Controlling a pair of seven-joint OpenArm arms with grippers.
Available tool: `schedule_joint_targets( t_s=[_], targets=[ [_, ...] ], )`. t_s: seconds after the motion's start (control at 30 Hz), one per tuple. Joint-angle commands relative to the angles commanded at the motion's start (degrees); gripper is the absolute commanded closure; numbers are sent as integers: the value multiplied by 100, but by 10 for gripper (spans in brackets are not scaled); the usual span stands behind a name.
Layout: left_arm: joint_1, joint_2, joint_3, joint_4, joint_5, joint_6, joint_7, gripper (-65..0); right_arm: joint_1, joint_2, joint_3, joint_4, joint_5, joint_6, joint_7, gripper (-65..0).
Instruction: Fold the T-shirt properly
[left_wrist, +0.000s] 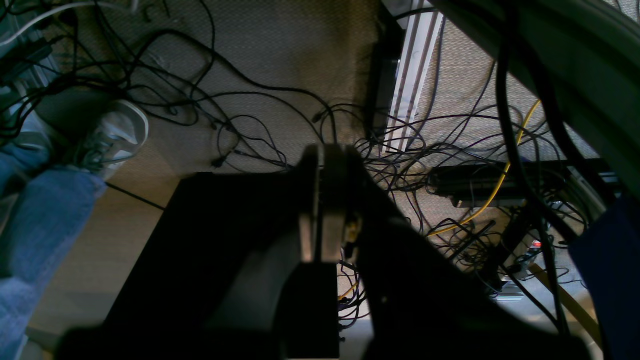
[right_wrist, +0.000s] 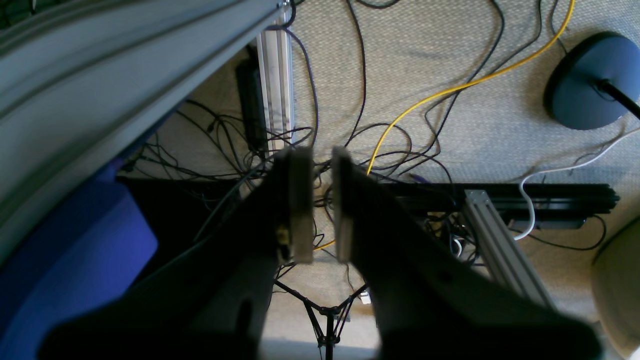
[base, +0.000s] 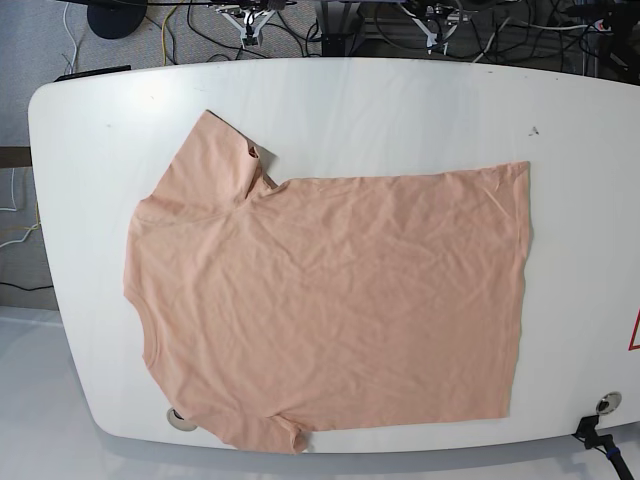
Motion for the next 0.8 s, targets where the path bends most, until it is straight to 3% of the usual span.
schedule_joint_targets(
  t_s=[0.8],
  targets=[
    [-12,22,24,60,-111,25,-27,0,18,-5,8,33,8,-1,37,-56]
  ],
)
